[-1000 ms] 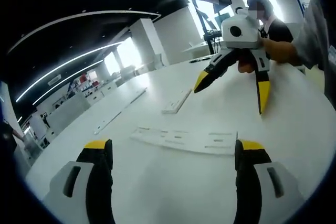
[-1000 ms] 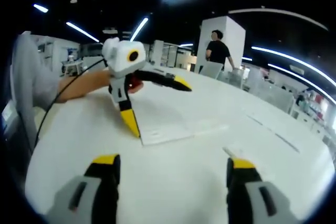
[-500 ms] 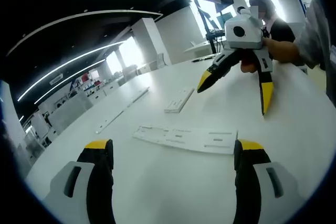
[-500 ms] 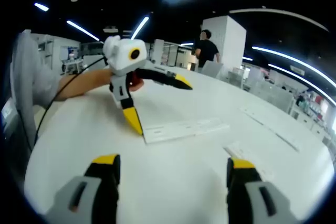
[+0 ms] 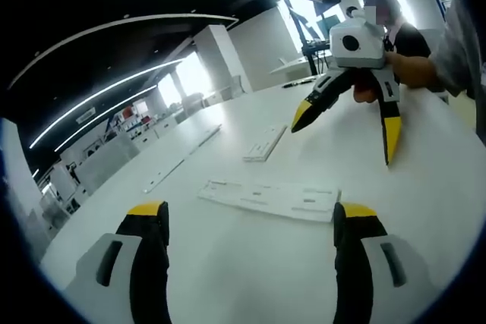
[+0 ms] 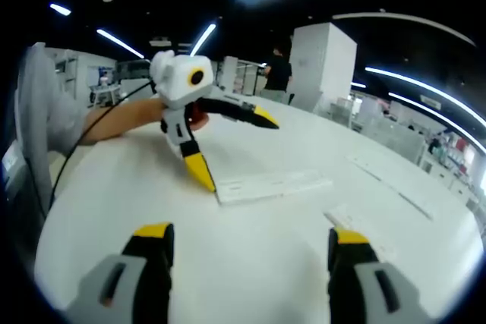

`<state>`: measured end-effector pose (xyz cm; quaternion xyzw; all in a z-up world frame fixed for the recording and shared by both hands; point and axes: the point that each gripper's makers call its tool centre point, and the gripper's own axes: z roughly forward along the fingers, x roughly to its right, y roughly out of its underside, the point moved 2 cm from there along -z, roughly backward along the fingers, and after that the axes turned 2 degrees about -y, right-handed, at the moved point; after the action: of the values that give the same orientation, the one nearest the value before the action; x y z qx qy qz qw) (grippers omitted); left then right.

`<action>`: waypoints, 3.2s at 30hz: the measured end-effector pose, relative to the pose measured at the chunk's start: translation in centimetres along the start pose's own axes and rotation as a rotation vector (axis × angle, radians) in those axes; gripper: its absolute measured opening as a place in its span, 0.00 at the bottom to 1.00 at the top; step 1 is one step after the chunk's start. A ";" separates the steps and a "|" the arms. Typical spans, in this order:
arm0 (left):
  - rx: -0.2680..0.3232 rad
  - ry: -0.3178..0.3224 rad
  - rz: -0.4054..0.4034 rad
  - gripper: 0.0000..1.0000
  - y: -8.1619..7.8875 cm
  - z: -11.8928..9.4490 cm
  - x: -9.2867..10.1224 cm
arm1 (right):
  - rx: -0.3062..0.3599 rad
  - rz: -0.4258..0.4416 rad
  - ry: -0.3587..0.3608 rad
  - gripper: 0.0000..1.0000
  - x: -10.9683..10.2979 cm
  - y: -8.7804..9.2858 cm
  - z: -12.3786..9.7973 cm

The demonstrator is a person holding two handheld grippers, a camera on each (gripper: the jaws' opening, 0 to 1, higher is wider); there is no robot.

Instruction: Locate the socket holder cover, grip the socket holder cover, clip it into the socket holder slot.

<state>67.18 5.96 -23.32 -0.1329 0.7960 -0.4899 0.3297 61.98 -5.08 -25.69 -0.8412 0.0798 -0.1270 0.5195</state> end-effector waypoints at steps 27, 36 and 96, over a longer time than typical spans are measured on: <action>-0.006 -0.028 -0.015 0.86 0.2 0.4 -0.3 | -0.005 -0.008 -0.005 0.84 0.3 0.0 0.1; -0.003 -0.036 -0.014 0.86 0.1 0.6 -0.4 | -0.005 -0.010 -0.006 0.84 0.1 0.1 0.1; -0.003 -0.104 -0.016 0.84 0.3 1.0 -1.2 | -0.012 -0.022 -0.005 0.84 -0.2 0.3 0.1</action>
<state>68.83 6.08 -23.43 -0.1651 0.7774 -0.4837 0.3667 61.81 -5.08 -26.02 -0.8455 0.0701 -0.1300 0.5132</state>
